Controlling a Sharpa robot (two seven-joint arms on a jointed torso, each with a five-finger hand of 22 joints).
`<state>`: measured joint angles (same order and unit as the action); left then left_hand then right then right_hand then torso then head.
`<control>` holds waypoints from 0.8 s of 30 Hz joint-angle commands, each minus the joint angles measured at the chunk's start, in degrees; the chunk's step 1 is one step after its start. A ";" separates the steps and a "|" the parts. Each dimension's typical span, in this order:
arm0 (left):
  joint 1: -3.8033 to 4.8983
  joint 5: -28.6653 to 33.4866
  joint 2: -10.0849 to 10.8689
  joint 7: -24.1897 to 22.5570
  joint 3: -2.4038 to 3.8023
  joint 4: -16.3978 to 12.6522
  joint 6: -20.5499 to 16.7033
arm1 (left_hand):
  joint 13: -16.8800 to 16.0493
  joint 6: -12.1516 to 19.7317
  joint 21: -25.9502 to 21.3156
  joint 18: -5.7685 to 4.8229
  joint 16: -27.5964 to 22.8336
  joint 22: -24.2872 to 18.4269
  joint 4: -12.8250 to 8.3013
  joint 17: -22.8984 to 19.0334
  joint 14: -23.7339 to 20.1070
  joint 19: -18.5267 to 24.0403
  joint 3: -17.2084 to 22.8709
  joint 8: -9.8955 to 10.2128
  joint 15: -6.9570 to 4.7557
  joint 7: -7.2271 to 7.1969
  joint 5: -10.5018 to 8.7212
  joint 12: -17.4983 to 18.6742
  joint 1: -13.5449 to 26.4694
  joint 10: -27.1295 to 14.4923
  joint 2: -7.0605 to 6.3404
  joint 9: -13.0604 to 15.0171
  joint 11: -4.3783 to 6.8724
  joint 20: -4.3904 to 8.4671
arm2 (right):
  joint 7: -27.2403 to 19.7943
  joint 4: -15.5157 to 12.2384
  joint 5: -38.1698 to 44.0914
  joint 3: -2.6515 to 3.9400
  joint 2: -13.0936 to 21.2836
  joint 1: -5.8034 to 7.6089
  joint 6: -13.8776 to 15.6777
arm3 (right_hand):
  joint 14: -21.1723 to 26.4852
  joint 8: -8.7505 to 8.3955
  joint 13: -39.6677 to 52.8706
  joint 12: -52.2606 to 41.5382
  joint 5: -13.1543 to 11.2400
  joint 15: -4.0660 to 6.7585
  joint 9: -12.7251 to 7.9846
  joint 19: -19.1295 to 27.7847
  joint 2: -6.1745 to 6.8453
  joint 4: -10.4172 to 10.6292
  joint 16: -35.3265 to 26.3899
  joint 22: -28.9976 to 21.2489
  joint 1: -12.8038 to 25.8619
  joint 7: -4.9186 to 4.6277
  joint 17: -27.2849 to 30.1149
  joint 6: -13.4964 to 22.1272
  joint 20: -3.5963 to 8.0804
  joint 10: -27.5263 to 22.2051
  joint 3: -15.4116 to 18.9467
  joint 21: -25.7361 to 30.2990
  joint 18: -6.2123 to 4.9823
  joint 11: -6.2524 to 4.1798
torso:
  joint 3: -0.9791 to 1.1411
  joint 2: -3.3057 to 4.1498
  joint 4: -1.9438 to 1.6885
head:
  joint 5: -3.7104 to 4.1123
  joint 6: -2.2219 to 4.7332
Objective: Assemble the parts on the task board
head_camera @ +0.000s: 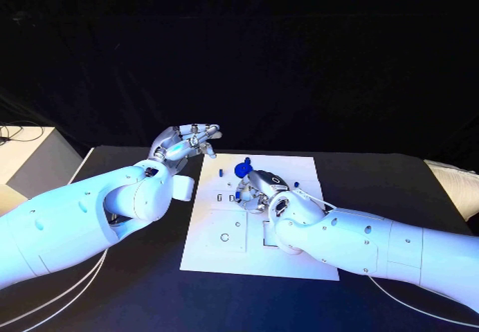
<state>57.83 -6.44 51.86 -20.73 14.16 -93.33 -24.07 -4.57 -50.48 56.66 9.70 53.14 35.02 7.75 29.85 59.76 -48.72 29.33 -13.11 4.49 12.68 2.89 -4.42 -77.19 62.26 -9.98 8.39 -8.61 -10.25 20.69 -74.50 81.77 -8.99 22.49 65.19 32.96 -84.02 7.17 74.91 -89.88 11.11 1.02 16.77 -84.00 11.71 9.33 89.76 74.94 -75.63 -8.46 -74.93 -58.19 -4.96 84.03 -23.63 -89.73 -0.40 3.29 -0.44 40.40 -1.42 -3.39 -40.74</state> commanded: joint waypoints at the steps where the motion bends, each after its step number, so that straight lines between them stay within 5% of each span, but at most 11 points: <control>1: -0.01 -0.18 -0.07 -0.33 0.04 -0.07 1.00 | -0.11 0.43 0.20 0.82 0.32 0.15 -0.21 -0.11 -0.47 0.37 0.09 -0.33 0.04 -0.08 0.06 -0.23 0.55 -0.29 0.06 0.08 -0.11 0.04 | -1.48 0.08 -0.25 -0.01 -0.09 -0.04 -0.10 | -5.68 -0.27 15.09 -0.12 -0.43 -0.61 -0.12 -6.00 0.64 0.04 -0.15 15.06 -0.05 -0.09 -13.74 0.64 -0.47 5.97 0.44 -0.27 0.40 0.47 | 0.02 0.01 0.00 | 0.03 -0.01; 12: -0.03 -0.14 -0.07 -0.38 0.04 0.00 1.12 | -0.11 0.43 0.20 0.82 0.32 0.15 -0.21 -0.11 -0.47 0.37 0.09 -0.33 0.04 -0.08 0.06 -0.23 0.55 -0.29 0.06 0.08 -0.11 0.04 | -2.38 0.14 -0.83 -0.02 -0.02 -0.04 0.96 | -5.58 -0.86 13.57 2.21 -2.09 -1.04 -0.35 -6.00 1.24 0.99 -0.28 15.06 0.58 -0.54 -13.36 2.16 -0.96 4.29 2.15 -0.27 0.40 0.92 | 0.02 0.01 -0.03 | 0.13 -0.02; 17: -0.05 -0.13 -0.07 -0.38 0.04 0.05 1.11 | -0.11 0.43 0.20 0.82 0.32 0.15 -0.21 -0.11 -0.47 0.37 0.09 -0.33 0.04 -0.08 0.06 -0.23 0.55 -0.29 0.06 0.08 -0.11 0.04 | -2.60 0.02 -0.96 -0.02 0.10 -0.04 1.74 | -5.60 -1.03 13.27 2.60 -5.82 -1.23 -0.40 -6.00 1.19 3.44 -0.27 15.06 0.91 -0.67 -13.42 3.18 -1.19 4.00 6.97 -0.27 0.40 1.09 | 0.04 0.03 -0.03 | 0.13 -0.01; 24: -0.12 -0.17 -0.26 -0.21 0.04 0.26 1.15 | -0.11 0.43 0.20 0.82 0.32 0.15 -0.21 -0.11 -0.47 0.37 0.09 -0.33 0.04 -0.08 0.06 -0.23 0.55 -0.29 0.06 0.08 -0.11 0.04 | -3.63 -1.12 -1.31 -0.02 1.05 -0.05 4.26 | -5.60 -0.77 13.18 2.67 -6.92 -1.23 -0.31 -6.00 0.62 6.07 -0.26 15.06 -0.10 -0.66 -13.44 3.37 -1.21 3.94 11.00 -0.27 0.40 1.09 | 0.06 -0.04 -0.07 | 0.13 0.09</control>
<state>57.74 -6.43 51.77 -20.72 14.16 -93.08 -23.96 -4.61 -50.48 56.67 9.71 53.14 35.11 7.75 29.79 59.68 -48.63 29.33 -13.11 4.41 12.68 2.89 -4.42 -77.18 62.25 -9.97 8.41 -8.61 -10.34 18.72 -75.23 80.71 -9.00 23.25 65.19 34.76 -84.03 6.28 74.90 -87.50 4.52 0.20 16.39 -84.00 12.19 15.48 89.76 74.92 -75.17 -9.11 -74.92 -55.35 -5.77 84.02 -12.97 -89.73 -0.40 4.11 -0.41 40.41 -1.45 -3.25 -40.69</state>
